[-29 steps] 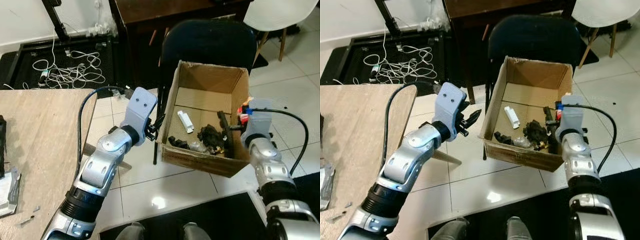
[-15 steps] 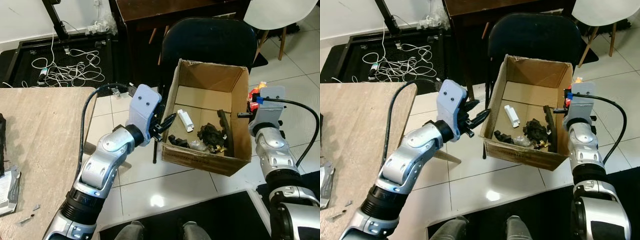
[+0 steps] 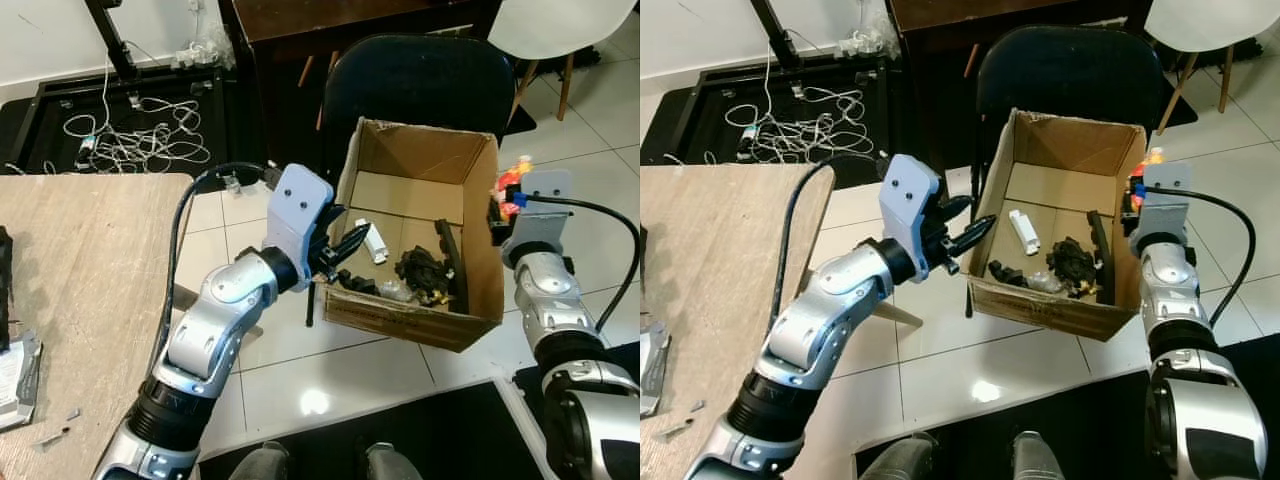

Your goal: Picking trash to rubbish bin

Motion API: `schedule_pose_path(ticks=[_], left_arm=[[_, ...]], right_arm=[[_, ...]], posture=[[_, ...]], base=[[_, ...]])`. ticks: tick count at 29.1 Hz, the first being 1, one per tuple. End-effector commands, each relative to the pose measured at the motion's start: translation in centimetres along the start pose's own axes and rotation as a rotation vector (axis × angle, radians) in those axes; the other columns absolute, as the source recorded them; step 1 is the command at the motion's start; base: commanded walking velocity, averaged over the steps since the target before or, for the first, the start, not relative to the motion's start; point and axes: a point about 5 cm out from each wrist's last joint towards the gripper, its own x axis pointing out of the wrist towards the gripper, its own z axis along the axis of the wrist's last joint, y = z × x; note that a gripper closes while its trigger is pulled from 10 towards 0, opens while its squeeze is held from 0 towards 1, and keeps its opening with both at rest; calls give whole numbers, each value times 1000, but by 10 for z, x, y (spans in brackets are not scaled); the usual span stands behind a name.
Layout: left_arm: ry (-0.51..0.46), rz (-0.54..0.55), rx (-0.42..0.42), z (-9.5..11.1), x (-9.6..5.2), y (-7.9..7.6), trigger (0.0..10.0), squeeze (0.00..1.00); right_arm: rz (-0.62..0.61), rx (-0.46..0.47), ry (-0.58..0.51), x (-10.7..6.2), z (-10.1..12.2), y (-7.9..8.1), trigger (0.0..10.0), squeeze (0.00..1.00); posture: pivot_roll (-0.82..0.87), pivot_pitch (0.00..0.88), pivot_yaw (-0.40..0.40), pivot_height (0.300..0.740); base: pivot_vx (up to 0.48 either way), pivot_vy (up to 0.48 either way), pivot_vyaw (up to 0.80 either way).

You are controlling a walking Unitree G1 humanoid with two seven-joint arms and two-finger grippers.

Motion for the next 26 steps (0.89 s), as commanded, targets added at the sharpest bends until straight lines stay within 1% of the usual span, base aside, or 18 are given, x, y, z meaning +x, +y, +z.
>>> schedule_pose_path(ticks=[1,3,4,5,6,7,10,14,15,16,18,20,21,24,25,26], left_arm=[[33,43,-8,-7,-1,5,10000,0],[39,82,-6,-7,0,9,10000,0],[39,82,-6,-7,0,9,10000,0],[43,91,0,-7,0,10,10000,0],[51,101,9,-8,1,11,10000,0],[63,119,17,-10,1,13,10000,0],[68,145,24,-10,-1,17,10000,0],[75,172,29,-10,-3,21,10000,0],[83,186,33,-12,-4,23,10000,0],[90,193,35,-13,-5,24,10000,0],[90,193,35,-13,-5,24,10000,0],[96,196,38,-15,-5,24,10000,0],[96,196,38,-15,-5,24,10000,0],[89,207,32,-14,-7,22,10000,0],[89,207,32,-14,-7,22,10000,0],[88,236,32,-14,-8,25,10000,0]], right_arm=[[26,-17,17,-3,-7,7,10000,0],[25,-33,54,-5,-14,7,10000,0],[25,-33,54,-5,-14,7,10000,0],[19,-29,68,-6,-17,6,10000,0],[37,-5,75,-7,-19,6,10000,0],[42,-11,81,-7,-21,5,10000,1000],[31,-28,89,-7,-22,4,10000,1000],[20,-28,76,-5,-18,4,10000,1000],[27,-33,48,-3,-13,7,10000,0],[39,-27,18,-1,-7,11,10000,0],[39,-27,18,-1,-7,11,10000,0],[55,-6,-23,1,0,18,10000,0],[55,-6,-23,1,0,18,10000,0],[66,99,-62,2,7,25,10000,0],[66,99,-62,2,7,25,10000,0],[73,152,-54,3,8,28,10000,0]], posture=[[33,242,88,740],[43,220,81,740],[43,220,81,740],[43,220,81,740],[48,216,76,740],[52,217,69,740],[61,215,64,740],[68,211,61,740],[64,206,63,740],[61,202,65,740],[61,202,65,740],[57,194,69,740],[57,194,69,740],[51,175,71,740],[51,175,71,740],[46,162,68,740]], base=[[0,0,0],[0,0,0],[0,0,0],[0,0,0],[0,0,0],[0,0,0],[0,0,0],[0,0,0],[0,0,0],[0,0,0],[0,0,0],[0,0,0],[0,0,0],[0,0,0],[0,0,0],[0,0,0]])
